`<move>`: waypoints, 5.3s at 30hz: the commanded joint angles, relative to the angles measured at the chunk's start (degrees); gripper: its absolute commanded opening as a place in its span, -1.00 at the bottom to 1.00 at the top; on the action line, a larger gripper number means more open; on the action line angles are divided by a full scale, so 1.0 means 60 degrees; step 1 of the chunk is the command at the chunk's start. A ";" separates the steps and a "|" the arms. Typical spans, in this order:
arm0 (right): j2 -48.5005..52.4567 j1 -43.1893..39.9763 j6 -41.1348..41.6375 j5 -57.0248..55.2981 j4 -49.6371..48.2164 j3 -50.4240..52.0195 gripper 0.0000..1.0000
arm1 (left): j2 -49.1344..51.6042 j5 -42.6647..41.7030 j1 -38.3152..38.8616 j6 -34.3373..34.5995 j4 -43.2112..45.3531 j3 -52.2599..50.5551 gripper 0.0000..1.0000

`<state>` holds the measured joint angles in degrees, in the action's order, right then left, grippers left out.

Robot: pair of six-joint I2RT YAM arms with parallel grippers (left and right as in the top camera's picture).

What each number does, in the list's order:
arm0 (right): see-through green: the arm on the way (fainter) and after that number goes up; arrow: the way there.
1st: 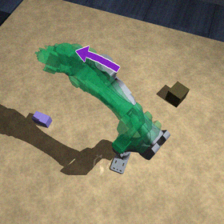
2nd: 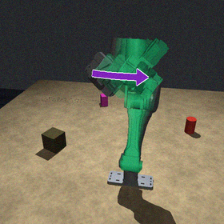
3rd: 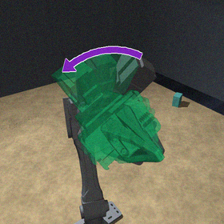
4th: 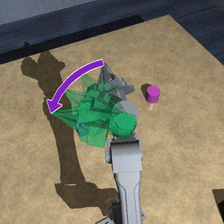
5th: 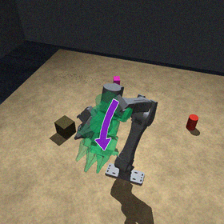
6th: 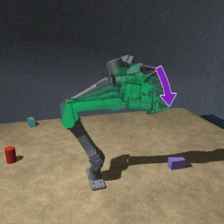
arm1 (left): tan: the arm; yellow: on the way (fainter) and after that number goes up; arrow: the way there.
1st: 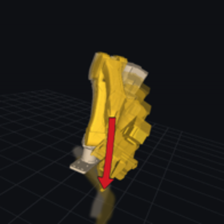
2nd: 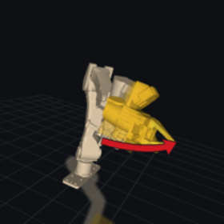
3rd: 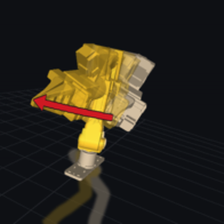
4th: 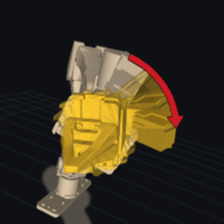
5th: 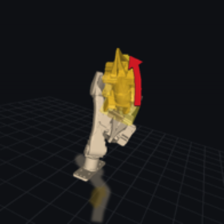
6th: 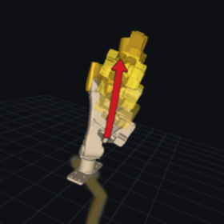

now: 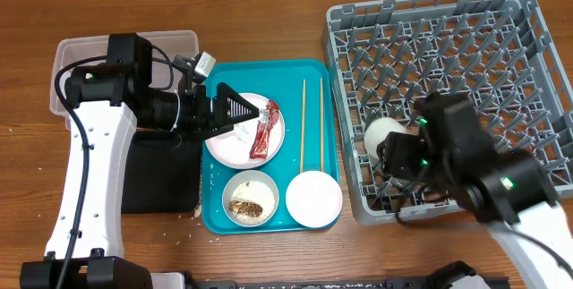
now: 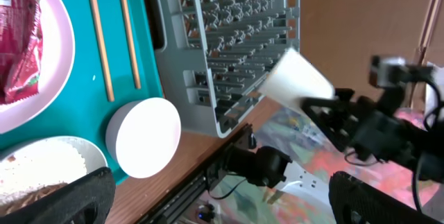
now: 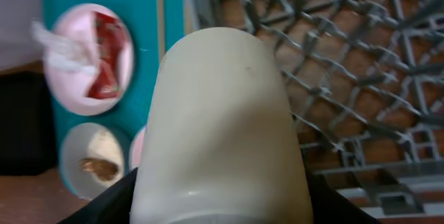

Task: Sort waste into correct bins and load items into the dishwasher
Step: 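Grasp the white paper cup with the right gripper and set it in the rack, then grasp the small bowl of rice with the left gripper, then tip the bowl over the black tray with the left gripper to empty rice, then set the emptied bowl back on the teal tray with the left gripper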

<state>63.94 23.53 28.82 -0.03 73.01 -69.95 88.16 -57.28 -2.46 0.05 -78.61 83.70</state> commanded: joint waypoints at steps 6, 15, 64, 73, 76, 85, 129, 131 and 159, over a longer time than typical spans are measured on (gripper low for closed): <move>0.2572 -0.0022 0.0324 -0.0685 0.0102 -0.0102 0.24 | -0.0018 0.0492 0.0000 0.0055 -0.0084 0.0069 1.00; 0.2637 -0.0022 0.0492 -0.0361 0.0004 -0.0984 1.00 | -0.0018 0.1650 0.0929 -0.0233 -0.0350 0.0069 0.80; 0.1348 -0.0022 0.0455 0.0455 -0.0827 -0.2102 0.99 | -0.0863 0.3024 0.1271 0.2463 0.2463 -0.2510 -0.92; 0.1348 -0.0022 0.0459 0.0455 -0.0787 -0.2102 0.99 | 0.2233 -0.2787 -0.4980 -0.4240 0.0062 -0.2514 -0.92; 0.1348 -0.0022 0.0455 0.0455 -0.0696 -0.2102 0.99 | 0.3282 -0.3453 -0.5982 -0.5089 -0.0892 -0.2514 -0.92; 0.1348 -0.0022 0.0459 0.0455 -0.0561 -0.2102 0.99 | 0.3628 -0.3501 -0.6783 -0.6022 -0.2368 -0.2510 -0.92; 0.1348 -0.0022 0.0455 0.0565 -0.0568 -0.2102 1.00 | -0.2080 0.9245 0.5654 0.4969 0.1945 -0.4135 -0.84; 0.1348 -0.0022 0.0455 0.0561 -0.0510 -0.2102 1.00 | -0.1446 0.9621 0.6280 0.5577 0.2415 -0.4331 -0.88; 0.1388 -0.0022 0.0455 0.0565 -0.0510 -0.2084 1.00 | 0.2320 1.0451 0.3177 0.4018 0.6054 -0.2251 0.56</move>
<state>71.99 23.55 31.51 3.18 70.11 -82.11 97.93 7.11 16.12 25.91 -43.99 69.80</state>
